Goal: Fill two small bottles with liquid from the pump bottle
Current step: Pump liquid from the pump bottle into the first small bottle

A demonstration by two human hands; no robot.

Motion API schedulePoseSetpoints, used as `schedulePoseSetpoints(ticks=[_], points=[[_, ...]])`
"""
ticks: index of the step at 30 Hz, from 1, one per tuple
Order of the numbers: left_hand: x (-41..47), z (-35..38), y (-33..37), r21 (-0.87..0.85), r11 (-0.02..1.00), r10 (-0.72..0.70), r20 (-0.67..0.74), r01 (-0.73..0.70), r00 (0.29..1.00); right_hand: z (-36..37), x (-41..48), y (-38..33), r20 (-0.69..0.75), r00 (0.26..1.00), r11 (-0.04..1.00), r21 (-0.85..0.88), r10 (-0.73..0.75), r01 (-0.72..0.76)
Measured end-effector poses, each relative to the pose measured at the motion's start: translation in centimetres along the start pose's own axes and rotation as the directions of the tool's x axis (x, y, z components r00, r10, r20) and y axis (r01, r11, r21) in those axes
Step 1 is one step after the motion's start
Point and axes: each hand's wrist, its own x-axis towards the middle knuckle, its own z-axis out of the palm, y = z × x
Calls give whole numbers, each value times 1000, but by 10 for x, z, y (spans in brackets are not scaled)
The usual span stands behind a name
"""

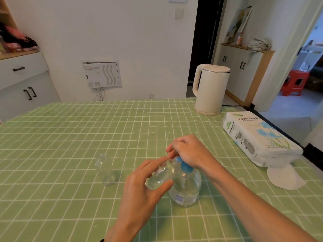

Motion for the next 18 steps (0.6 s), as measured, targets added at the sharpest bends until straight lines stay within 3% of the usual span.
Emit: schedulePoseSetpoints(ticks=[7, 13, 18], points=[[0, -1, 1, -5, 1000, 1, 5, -1, 1000, -1, -2, -4, -28, 1000, 1000, -14, 12, -12], [2, -3, 4, -4, 1000, 14, -12, -14, 1000, -6, 1, -15, -55, 998, 989, -147, -24, 16], [2, -1, 2, -8, 1000, 14, -8, -15, 1000, -1, 1, -7, -42, 999, 999, -54, 2, -4]])
